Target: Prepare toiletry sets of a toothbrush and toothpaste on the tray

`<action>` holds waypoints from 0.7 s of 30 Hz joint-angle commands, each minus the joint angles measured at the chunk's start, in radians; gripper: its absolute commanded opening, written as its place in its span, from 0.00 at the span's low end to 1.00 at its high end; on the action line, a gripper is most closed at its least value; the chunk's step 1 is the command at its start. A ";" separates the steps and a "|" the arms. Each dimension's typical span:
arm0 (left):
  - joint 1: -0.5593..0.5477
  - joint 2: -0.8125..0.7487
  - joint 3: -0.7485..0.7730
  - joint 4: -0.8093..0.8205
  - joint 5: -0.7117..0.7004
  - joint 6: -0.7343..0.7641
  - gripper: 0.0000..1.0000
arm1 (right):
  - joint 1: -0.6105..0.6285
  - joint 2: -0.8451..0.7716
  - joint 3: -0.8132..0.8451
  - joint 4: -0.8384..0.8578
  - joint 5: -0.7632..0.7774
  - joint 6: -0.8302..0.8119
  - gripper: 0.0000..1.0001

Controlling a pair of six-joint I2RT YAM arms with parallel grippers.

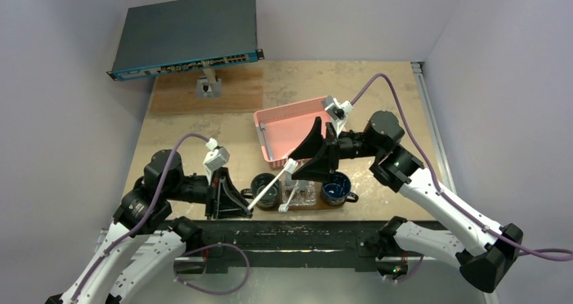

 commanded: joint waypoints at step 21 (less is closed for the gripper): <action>0.003 0.041 0.042 -0.080 -0.017 0.116 0.00 | -0.005 0.068 0.098 -0.049 -0.113 -0.023 0.58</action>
